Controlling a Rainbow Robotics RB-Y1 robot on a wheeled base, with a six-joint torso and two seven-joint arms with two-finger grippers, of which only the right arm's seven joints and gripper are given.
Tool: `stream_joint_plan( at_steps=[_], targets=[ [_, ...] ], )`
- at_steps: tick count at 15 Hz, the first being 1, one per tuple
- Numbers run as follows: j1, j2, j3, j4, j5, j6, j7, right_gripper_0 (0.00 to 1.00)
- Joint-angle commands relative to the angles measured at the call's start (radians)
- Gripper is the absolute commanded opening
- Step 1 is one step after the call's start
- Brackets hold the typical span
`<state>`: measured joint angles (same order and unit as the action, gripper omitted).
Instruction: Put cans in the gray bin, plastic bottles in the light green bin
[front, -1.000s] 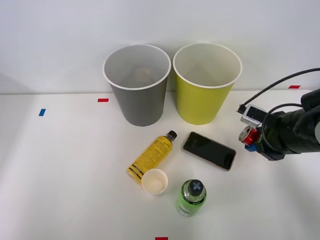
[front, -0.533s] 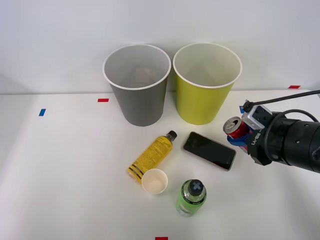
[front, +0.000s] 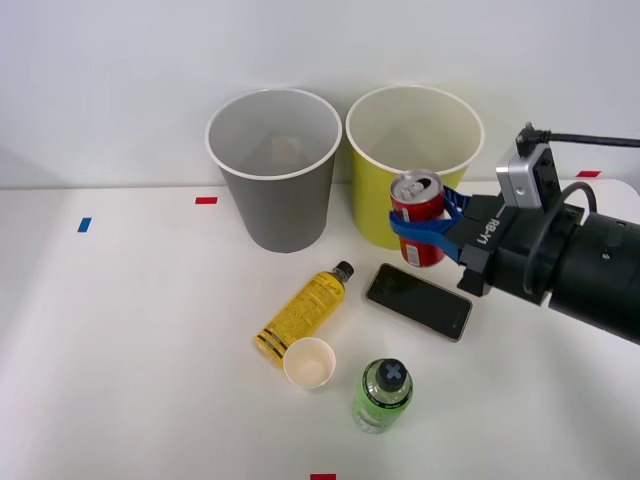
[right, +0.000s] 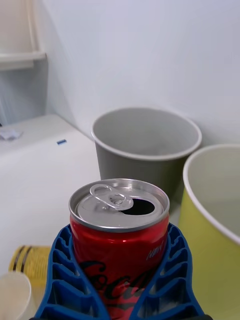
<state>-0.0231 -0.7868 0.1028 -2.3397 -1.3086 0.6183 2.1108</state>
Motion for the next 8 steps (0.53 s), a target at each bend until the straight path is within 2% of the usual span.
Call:
stream_joint_plan(
  at_steps=[1,5,8],
  targets=[
    [-0.167,0.017,0.123,0.112,-0.044,-0.109,-0.017,0.00],
    [-0.443,0.155,0.252,0.378,-0.044,-0.117,-0.011,0.00],
    [-0.598,0.250,0.302,0.565,-0.052,-0.117,-0.005,0.00]
  ],
)
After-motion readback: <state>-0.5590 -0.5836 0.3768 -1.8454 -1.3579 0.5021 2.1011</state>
